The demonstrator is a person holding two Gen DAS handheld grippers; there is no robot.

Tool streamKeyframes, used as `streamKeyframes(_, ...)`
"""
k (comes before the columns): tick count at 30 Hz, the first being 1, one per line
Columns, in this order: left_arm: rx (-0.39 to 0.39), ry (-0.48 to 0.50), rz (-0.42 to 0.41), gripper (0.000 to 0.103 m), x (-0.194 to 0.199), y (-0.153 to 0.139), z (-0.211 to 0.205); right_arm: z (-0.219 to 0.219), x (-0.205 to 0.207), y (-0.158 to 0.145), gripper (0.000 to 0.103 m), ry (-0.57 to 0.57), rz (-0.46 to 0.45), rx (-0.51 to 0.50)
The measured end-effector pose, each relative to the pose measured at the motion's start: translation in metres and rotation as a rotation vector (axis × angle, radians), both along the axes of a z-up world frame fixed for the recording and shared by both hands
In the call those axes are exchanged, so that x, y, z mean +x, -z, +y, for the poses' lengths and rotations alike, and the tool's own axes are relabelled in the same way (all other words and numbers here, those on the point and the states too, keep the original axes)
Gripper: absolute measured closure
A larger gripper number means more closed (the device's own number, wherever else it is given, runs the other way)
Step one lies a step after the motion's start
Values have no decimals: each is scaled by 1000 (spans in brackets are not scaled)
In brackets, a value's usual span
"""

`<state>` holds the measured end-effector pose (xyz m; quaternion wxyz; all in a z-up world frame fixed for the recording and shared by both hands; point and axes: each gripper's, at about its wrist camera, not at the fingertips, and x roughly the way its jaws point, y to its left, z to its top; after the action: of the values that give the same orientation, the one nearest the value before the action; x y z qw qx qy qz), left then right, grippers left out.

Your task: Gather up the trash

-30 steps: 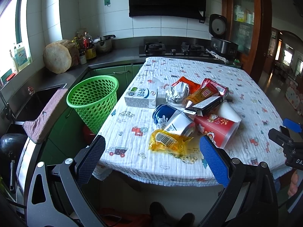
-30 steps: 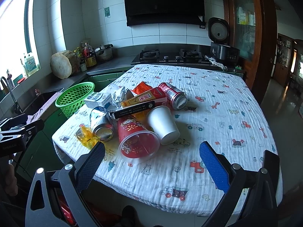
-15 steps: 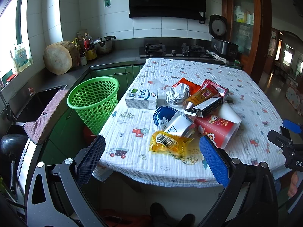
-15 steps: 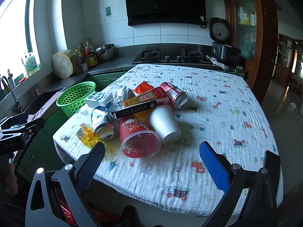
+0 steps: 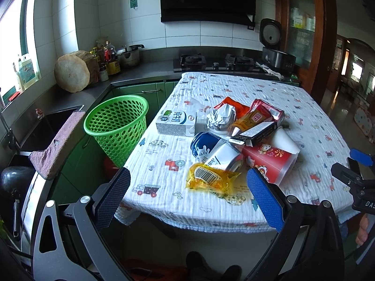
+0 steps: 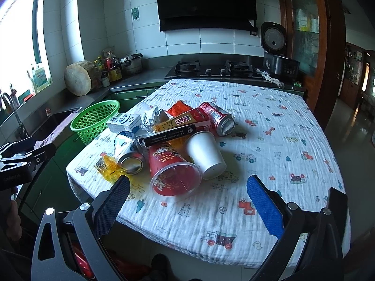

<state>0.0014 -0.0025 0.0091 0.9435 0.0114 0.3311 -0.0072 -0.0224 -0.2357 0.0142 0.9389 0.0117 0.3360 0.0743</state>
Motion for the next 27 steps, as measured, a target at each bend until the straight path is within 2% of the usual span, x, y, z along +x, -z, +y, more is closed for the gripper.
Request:
streamKeyframes(15, 2, -6, 13, 5, 8, 6, 5, 2, 9, 6, 7, -49, 28, 20)
streamKeyframes(23, -15, -18, 30, 5, 15, 12, 11, 12, 28, 2, 8, -108, 43, 38)
streamKeyframes(27, -17, -24, 28, 5, 20, 14, 14, 19, 47, 2, 13, -127, 74, 64)
